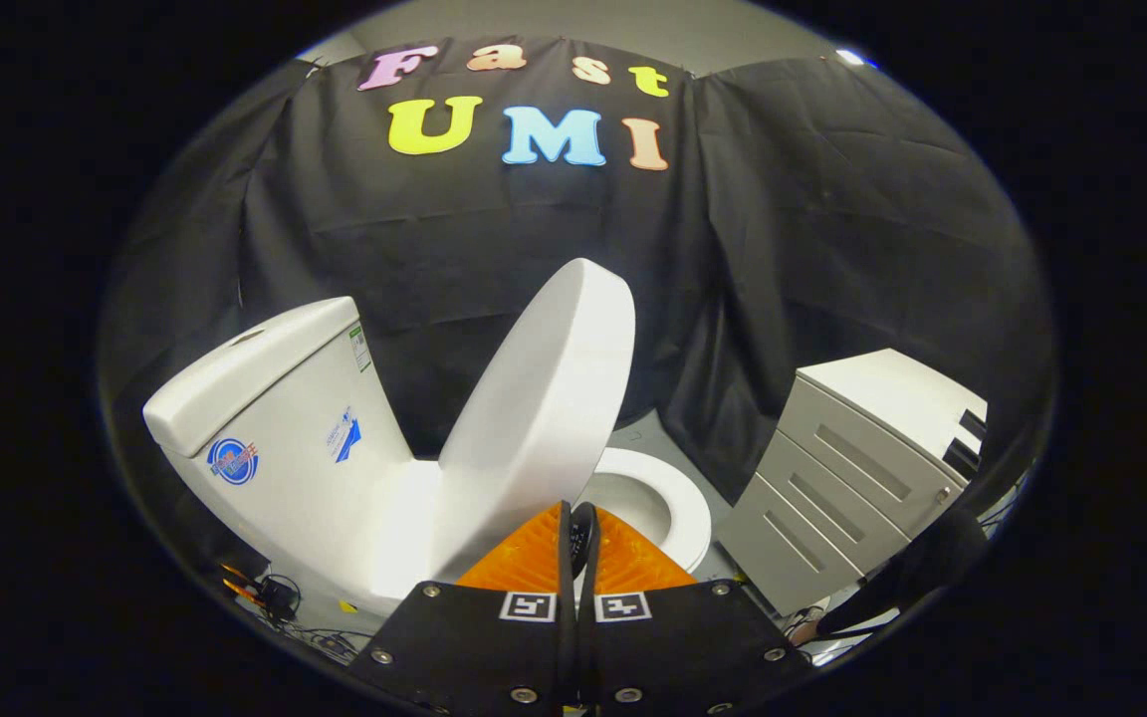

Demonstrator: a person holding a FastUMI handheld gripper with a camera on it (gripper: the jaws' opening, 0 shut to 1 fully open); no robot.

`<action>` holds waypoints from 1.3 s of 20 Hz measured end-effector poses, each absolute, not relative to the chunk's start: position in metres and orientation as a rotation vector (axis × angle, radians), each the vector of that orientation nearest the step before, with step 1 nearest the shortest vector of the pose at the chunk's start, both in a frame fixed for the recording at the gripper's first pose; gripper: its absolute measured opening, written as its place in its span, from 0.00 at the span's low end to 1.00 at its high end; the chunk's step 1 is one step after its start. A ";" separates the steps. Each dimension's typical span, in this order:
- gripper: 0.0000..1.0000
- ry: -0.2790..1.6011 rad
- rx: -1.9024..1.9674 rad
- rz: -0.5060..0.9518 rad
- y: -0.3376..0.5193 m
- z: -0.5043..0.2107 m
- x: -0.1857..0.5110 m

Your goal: Open the toilet lid.

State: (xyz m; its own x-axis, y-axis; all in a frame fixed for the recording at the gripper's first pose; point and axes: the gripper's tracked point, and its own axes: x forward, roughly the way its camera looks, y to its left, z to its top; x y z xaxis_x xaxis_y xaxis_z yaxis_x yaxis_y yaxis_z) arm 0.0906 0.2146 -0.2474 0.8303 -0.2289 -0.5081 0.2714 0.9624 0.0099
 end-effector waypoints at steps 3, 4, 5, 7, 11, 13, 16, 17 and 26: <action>0.00 0.496 0.070 -0.259 0.227 -0.237 0.093; 0.00 0.485 0.061 -0.252 0.232 -0.234 0.093; 0.00 0.476 0.046 -0.245 0.237 -0.231 0.094; 0.00 0.465 0.008 -0.229 0.247 -0.226 0.094; 0.00 0.438 -0.015 -0.203 0.267 -0.214 0.099; 0.00 0.430 -0.026 -0.191 0.275 -0.210 0.100; 0.00 0.415 -0.042 -0.168 0.290 -0.203 0.104; 0.00 0.411 -0.047 -0.159 0.295 -0.201 0.106; 0.00 0.367 -0.029 -0.034 0.346 -0.190 0.108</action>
State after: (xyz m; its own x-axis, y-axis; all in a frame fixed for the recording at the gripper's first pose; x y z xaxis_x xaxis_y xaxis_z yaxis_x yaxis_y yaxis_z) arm 0.1077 0.3462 -0.1901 0.9329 -0.0387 -0.3582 0.0281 0.9990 -0.0346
